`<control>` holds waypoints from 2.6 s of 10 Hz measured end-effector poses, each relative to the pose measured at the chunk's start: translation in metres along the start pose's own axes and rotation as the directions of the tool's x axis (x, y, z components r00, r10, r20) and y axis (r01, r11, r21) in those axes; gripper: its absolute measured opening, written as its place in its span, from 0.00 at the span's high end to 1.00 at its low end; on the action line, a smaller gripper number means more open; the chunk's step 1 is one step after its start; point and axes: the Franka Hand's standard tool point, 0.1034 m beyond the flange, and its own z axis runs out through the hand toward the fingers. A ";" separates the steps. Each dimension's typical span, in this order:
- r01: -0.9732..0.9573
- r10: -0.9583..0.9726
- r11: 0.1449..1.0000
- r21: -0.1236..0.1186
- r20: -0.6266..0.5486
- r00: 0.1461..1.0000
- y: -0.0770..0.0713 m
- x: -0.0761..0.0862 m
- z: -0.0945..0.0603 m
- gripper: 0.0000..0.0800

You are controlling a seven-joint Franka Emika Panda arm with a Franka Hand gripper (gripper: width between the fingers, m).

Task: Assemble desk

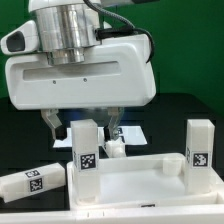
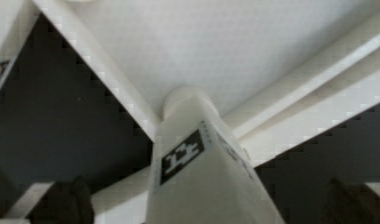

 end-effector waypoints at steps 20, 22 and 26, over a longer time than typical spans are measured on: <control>-0.527 0.527 0.849 0.039 0.016 0.850 -0.007 0.000 0.007 0.27; -0.415 0.415 0.909 0.039 0.004 0.910 -0.004 -0.005 0.008 0.19; 0.210 -0.211 0.977 -0.034 -0.021 0.977 -0.016 0.005 -0.001 0.19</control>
Offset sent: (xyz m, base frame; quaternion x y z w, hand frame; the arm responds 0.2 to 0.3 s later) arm 0.0000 0.0000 0.0000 0.0000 0.0000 0.0000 1.0000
